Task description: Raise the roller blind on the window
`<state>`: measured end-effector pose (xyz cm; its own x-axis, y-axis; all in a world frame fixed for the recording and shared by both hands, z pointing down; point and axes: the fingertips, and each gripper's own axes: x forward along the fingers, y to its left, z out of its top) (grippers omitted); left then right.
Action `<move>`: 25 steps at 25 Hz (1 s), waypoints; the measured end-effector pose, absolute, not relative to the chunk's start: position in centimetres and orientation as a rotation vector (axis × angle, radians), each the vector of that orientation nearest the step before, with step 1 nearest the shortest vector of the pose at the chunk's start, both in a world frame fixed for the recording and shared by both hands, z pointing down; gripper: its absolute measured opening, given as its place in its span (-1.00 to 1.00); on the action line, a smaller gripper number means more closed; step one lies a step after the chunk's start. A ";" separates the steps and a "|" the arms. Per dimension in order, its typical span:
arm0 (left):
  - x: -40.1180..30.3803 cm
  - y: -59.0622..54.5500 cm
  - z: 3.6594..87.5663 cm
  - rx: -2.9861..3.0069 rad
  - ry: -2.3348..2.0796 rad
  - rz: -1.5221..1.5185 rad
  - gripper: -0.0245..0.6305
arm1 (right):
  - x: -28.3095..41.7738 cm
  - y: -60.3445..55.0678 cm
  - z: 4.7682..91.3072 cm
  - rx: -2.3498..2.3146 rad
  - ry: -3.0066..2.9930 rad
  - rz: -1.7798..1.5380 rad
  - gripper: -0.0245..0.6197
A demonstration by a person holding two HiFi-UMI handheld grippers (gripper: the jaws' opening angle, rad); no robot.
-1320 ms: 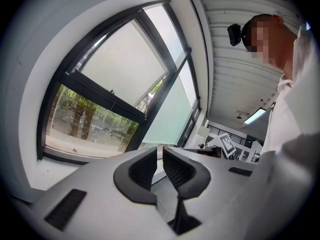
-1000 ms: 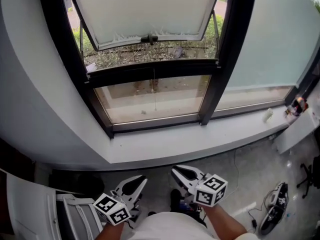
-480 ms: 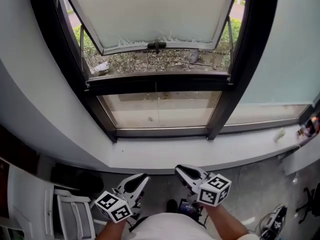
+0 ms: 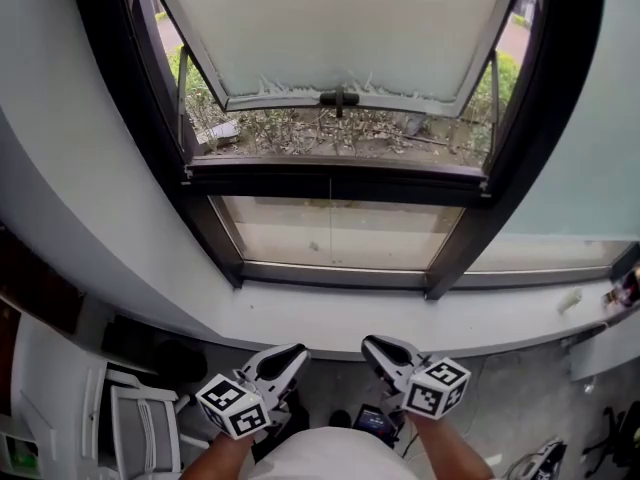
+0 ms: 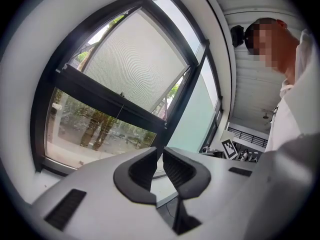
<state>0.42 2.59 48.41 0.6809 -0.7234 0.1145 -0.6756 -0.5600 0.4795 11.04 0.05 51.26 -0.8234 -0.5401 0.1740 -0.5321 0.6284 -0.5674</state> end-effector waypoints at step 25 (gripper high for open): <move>-10.2 -9.4 47.8 2.531 -0.872 -0.050 -0.75 | 1.1 -10.3 49.4 -1.224 2.739 -0.871 -0.84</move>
<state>-10.18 -9.45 47.78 0.7983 -0.5917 0.1123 -0.5749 -0.6931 0.4349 1.13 -10.25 49.44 -0.6928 -0.6919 0.2033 -0.6823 0.5375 -0.4956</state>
